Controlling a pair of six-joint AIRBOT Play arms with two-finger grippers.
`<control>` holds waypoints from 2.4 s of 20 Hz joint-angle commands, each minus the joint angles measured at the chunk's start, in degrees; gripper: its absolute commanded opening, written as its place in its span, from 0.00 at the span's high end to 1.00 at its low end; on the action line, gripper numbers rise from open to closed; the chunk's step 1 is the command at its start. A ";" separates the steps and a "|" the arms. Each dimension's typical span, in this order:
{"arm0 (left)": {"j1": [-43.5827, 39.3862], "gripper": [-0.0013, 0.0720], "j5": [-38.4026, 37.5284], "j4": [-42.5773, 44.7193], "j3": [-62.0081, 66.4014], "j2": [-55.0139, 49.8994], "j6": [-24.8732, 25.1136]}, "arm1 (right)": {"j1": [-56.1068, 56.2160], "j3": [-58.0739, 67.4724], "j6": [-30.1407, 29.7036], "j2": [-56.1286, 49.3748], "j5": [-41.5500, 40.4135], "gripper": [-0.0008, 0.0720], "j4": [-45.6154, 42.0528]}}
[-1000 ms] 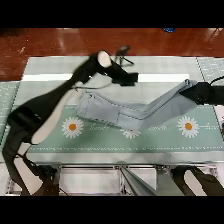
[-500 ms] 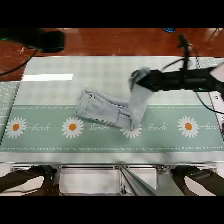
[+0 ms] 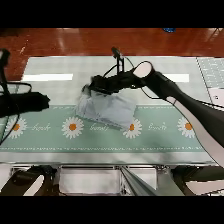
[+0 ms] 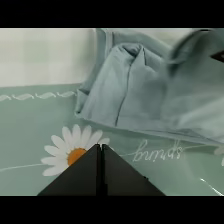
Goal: Fold the shirts.
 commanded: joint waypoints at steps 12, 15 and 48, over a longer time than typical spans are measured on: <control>0.11 0.96 9.77 -4.52 -10.86 -1.40 -0.46 | -18.47 -22.23 33.22 35.30 17.57 0.42 -56.13; 0.11 0.96 9.75 -4.52 -10.86 -1.40 -0.48 | -18.40 -40.70 37.51 40.37 0.31 0.42 -45.48; 0.07 0.96 9.25 -4.59 -10.86 -3.98 -0.48 | -26.88 16.65 7.17 9.94 26.69 0.95 -18.21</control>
